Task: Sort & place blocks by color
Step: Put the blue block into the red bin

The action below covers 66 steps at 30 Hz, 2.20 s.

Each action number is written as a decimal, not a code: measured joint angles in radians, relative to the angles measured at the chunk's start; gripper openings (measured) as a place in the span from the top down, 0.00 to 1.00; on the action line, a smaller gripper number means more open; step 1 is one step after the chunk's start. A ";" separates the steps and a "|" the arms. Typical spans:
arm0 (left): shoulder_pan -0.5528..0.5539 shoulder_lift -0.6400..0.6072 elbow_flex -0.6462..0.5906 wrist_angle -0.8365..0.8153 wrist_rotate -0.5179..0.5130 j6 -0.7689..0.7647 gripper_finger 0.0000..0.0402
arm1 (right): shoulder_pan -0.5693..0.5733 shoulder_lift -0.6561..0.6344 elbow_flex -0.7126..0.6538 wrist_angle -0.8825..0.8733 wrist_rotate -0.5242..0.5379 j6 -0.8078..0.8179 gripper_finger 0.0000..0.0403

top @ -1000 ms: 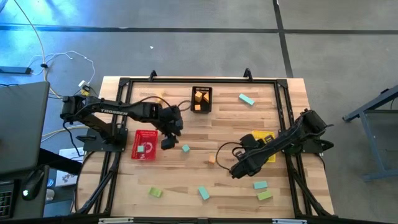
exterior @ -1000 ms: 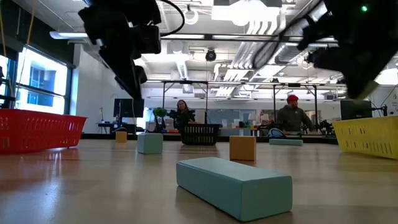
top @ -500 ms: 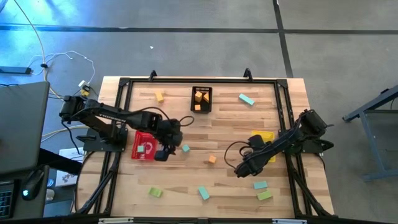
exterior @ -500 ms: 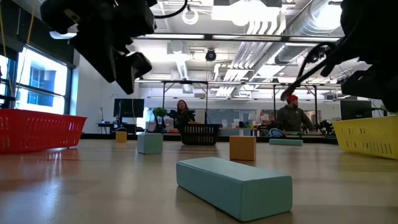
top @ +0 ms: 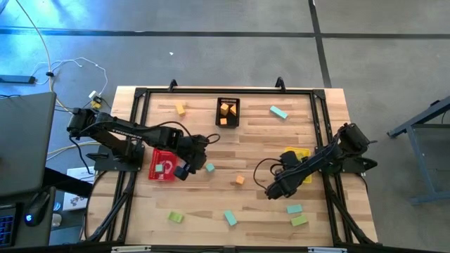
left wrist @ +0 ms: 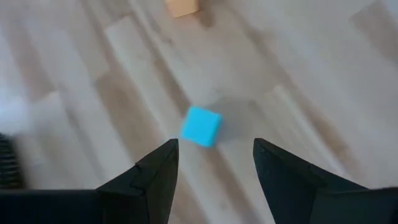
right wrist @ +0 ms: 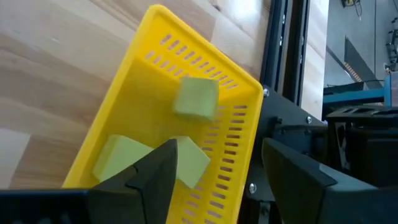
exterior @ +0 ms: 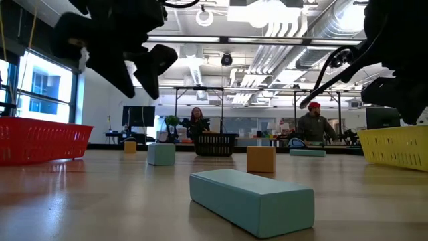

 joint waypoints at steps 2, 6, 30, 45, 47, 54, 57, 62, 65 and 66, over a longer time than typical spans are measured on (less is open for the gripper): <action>0.001 0.000 0.000 0.011 -0.037 0.025 0.52 | -0.004 0.000 0.000 0.000 0.008 0.000 0.45; 0.001 0.000 0.000 0.012 -0.061 0.073 0.52 | -0.012 0.000 0.000 0.000 0.013 0.000 0.45; 0.000 0.146 0.000 0.136 -0.027 0.155 0.42 | -0.016 0.000 0.000 0.000 0.012 0.045 0.45; 0.000 0.285 -0.001 0.198 -0.015 0.155 0.42 | -0.016 0.000 0.000 0.000 0.012 0.045 0.45; 0.000 0.300 -0.001 0.212 -0.016 0.155 0.42 | -0.016 0.000 0.000 0.001 0.012 0.045 0.45; 0.001 0.328 -0.001 0.243 -0.019 0.153 0.46 | -0.016 0.000 0.001 0.039 0.012 0.046 0.45; 0.001 0.327 -0.001 0.241 -0.019 0.137 0.54 | -0.016 0.000 0.007 0.054 0.013 0.046 0.45; 0.001 0.319 0.000 0.238 -0.010 0.086 0.73 | -0.015 0.000 0.048 0.052 0.093 0.068 0.45; 0.001 0.319 0.001 0.238 -0.009 0.057 0.74 | -0.015 0.000 0.090 0.052 0.163 0.062 0.45; 0.001 0.319 0.001 0.236 -0.009 0.047 0.74 | -0.015 0.000 0.105 0.052 0.183 0.059 0.45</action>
